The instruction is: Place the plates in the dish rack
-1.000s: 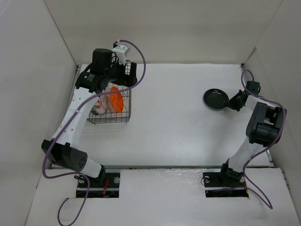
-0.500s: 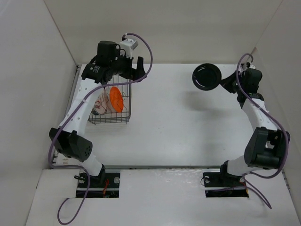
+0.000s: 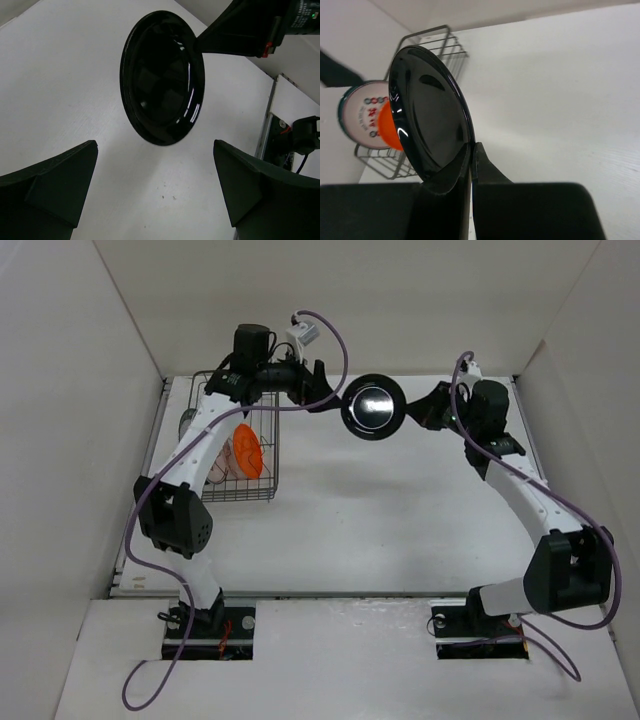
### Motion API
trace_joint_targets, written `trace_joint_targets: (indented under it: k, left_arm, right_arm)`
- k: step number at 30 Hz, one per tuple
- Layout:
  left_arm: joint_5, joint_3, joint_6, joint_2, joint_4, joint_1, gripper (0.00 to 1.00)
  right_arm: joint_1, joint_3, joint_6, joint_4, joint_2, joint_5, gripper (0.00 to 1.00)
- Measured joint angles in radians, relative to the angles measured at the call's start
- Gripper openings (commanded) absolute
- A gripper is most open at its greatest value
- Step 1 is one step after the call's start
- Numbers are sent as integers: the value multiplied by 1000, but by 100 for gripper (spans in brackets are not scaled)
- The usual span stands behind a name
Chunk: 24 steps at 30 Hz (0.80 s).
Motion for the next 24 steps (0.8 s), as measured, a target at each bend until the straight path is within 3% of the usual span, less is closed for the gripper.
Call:
trace_joint_targets:
  k: [7, 10, 11, 12, 14, 17, 24]
  left_arm:
    - [6, 4, -20, 52, 16, -13, 96]
    - [9, 4, -23, 52, 29, -13, 75]
    - [11, 4, -24, 52, 32, -13, 64]
    - [14, 3, -24, 52, 35, -13, 44]
    - [19, 3, -23, 52, 39, -12, 36]
    - [20, 1, -22, 52, 47, -7, 16]
    - [24, -18, -17, 52, 50, 0, 16]
  right_arm:
    - [98, 0, -2, 61, -11, -15, 0]
    - [125, 0, -2, 76, -2, -18, 0]
    - [134, 0, -1, 80, 2, -20, 0]
    - [139, 0, 2, 80, 5, -22, 0]
    - [151, 0, 2, 83, 7, -25, 0]
    - [153, 0, 5, 90, 7, -28, 0]
    - [151, 0, 13, 112, 8, -32, 0]
